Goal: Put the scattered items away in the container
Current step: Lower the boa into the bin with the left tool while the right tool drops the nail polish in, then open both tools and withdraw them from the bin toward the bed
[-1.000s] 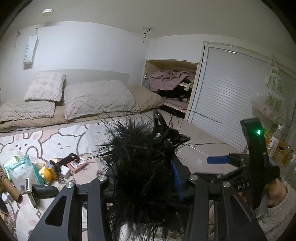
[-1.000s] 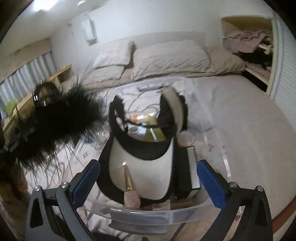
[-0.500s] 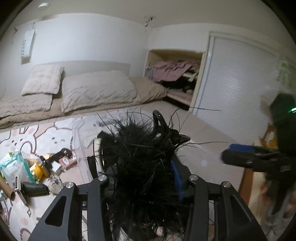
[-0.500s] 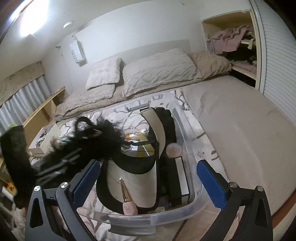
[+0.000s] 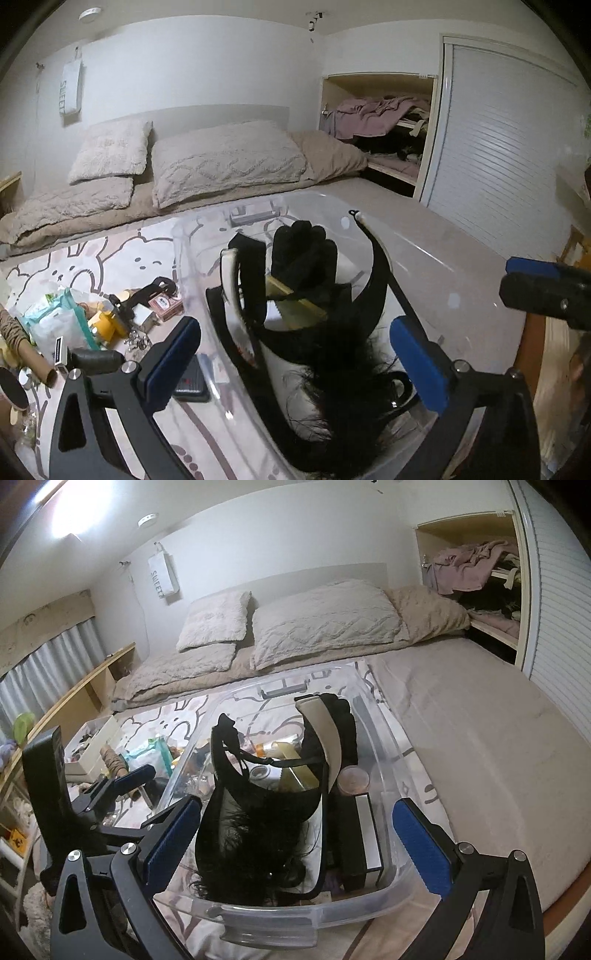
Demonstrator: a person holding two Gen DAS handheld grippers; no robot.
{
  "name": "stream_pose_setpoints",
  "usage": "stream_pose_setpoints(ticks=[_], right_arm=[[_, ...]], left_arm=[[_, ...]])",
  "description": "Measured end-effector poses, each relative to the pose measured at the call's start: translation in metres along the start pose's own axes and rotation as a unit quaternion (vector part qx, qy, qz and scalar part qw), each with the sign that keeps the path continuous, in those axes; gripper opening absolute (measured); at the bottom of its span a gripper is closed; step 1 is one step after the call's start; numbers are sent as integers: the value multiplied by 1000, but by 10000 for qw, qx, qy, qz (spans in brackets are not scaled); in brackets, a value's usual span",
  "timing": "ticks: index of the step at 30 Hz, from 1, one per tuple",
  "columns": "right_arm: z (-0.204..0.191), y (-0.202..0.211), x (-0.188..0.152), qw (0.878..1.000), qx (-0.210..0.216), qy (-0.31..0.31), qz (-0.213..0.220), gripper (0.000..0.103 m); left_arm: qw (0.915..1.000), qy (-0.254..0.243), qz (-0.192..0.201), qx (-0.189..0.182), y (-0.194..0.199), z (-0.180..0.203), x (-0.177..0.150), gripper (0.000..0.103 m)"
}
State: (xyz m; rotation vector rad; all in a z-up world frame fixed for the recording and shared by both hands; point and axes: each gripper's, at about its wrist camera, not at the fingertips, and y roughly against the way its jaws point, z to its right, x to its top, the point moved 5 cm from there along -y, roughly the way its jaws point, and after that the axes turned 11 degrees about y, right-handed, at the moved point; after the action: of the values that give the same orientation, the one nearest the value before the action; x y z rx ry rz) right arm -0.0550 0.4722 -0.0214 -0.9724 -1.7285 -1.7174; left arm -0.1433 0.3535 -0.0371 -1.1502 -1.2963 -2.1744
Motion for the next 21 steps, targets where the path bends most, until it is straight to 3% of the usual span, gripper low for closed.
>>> stream_pose_setpoints(ticks=[12, 21], right_arm=[[-10, -7, -3, 9999, 16, 128, -80, 103], [-20, -9, -4, 9990, -179, 388, 120, 103]], left_arm=[[10000, 43, 12, 44, 16, -13, -1, 103], [9998, 108, 64, 122, 25, -25, 2, 103]])
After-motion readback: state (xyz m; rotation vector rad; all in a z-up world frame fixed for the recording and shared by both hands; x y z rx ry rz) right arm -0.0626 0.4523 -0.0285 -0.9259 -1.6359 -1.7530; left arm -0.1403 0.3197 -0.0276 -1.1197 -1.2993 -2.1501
